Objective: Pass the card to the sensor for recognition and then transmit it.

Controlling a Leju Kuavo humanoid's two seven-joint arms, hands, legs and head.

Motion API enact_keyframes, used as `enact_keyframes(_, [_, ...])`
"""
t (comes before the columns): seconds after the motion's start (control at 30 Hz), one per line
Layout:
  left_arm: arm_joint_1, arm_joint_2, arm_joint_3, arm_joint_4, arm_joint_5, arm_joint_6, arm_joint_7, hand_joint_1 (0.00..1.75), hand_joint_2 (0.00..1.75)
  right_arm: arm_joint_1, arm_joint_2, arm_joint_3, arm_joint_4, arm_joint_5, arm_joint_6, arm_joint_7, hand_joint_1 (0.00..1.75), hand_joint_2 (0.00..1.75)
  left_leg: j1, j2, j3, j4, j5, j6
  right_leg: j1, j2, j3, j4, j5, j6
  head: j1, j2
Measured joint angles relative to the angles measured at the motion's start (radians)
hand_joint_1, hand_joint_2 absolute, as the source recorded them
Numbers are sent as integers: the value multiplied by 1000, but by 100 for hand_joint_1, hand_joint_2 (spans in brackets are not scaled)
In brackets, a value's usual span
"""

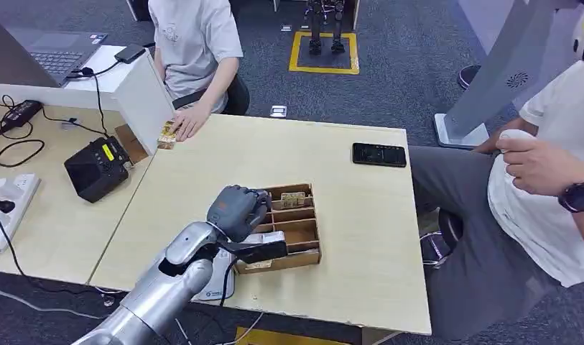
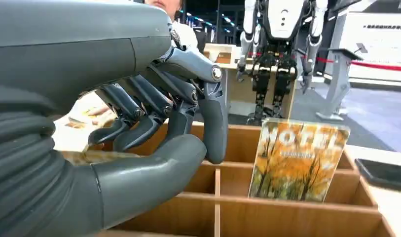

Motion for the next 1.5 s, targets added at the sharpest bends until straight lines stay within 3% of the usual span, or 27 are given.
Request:
enact_keyframes(0.27, [8, 11, 0, -49, 36, -12, -10, 175, 175, 0, 0, -2, 0, -11, 0, 0, 0, 0, 0, 0, 0, 0, 0, 0, 0, 0, 0, 0, 0, 0, 0, 0])
enact_keyframes(0.3, [11, 15, 0, -63, 47, -14, -12, 168, 175, 0, 0, -3, 0, -10, 0, 0, 0, 0, 0, 0, 0, 0, 0, 0, 0, 0, 0, 0, 0, 0, 0, 0])
enact_keyframes(0.37, [14, 21, 0, -89, 73, -21, -16, 175, 175, 0, 0, -6, 0, -11, 0, 0, 0, 0, 0, 0, 0, 0, 0, 0, 0, 0, 0, 0, 0, 0, 0, 0])
enact_keyframes(0.77, [15, 62, 0, -202, 124, -49, -22, 175, 175, 0, 0, -17, 0, -11, 0, 1, 0, 0, 0, 0, 0, 0, 0, 0, 0, 0, 0, 0, 0, 0, 0, 0])
enact_keyframes(0.8, [16, 64, 0, -205, 126, -49, -22, 131, 175, 0, 0, -17, 0, -11, 0, 1, 0, 0, 0, 0, 0, 0, 0, 0, 0, 0, 0, 0, 0, 0, 0, 0])
enact_keyframes(0.83, [16, 66, 0, -211, 130, -48, -22, 0, 175, 0, 0, -17, 0, -11, 0, 1, 0, 0, 0, 0, 0, 0, 0, 0, 0, 0, 0, 0, 0, 0, 0, 0])
enact_keyframes(0.93, [18, 77, 0, -232, 133, -39, -22, 0, 175, 0, 0, -18, 0, -11, 0, 1, 0, 0, 0, 0, 0, 0, 0, 0, 0, 0, 0, 0, 0, 0, 0, 0])
enact_keyframes(1.1, [33, 106, 0, -268, 19, 22, 12, 0, 175, 0, 1, -18, 0, -10, 0, 0, 0, 0, 0, 0, 0, 0, 0, 0, 0, 0, 0, 0, 0, 0, 0, 0])
enact_keyframes(1.5, [70, 164, 1, -268, -51, 28, 23, 0, 175, 0, 3, -18, 0, -10, -7, 1, 0, 0, 0, 0, 0, 0, 0, 0, 0, 0, 0, 0, 0, 0, 0, 0])
